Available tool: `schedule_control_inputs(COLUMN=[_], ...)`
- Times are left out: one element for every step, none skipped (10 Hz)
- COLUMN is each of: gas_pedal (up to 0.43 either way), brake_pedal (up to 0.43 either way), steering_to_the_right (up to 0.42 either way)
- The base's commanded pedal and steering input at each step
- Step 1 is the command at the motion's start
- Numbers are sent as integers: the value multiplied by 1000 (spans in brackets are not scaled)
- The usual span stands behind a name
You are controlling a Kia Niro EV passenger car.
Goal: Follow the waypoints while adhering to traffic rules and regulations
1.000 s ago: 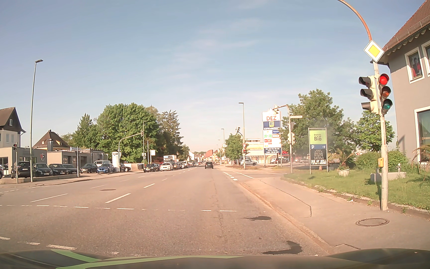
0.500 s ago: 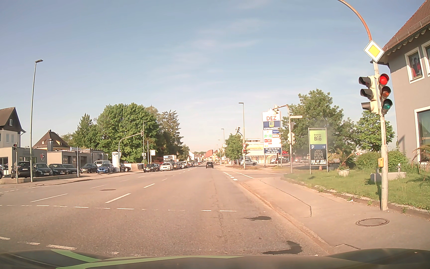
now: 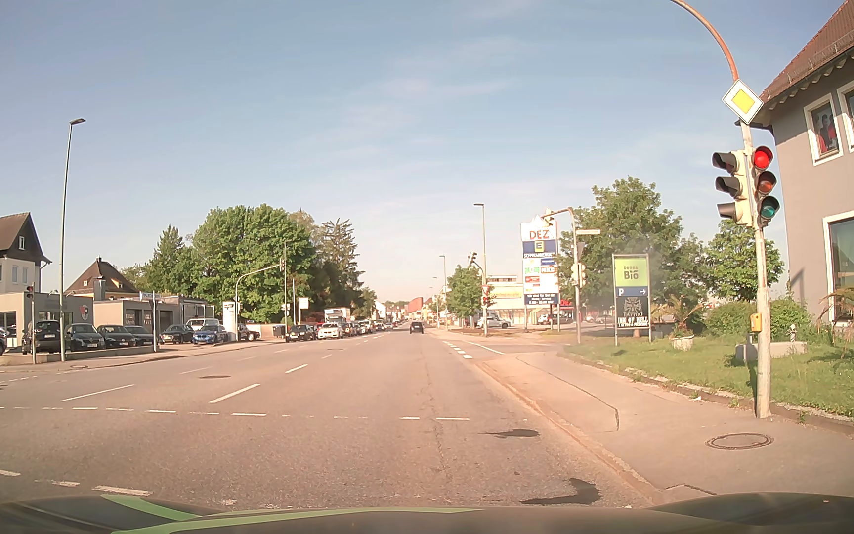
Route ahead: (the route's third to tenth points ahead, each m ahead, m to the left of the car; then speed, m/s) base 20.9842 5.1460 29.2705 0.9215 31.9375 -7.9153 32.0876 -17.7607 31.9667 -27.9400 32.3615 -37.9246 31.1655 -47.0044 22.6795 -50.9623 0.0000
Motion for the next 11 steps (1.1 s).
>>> schedule_control_inputs(gas_pedal=[0, 0, 0, 0, 0, 0, 0, 0, 0, 0, 0], brake_pedal=[354, 354, 354, 354, 354, 354, 354, 354, 354, 354, 354], steering_to_the_right=[2, 2, 2, 2, 2, 2, 2, 2, 2, 2, 2])
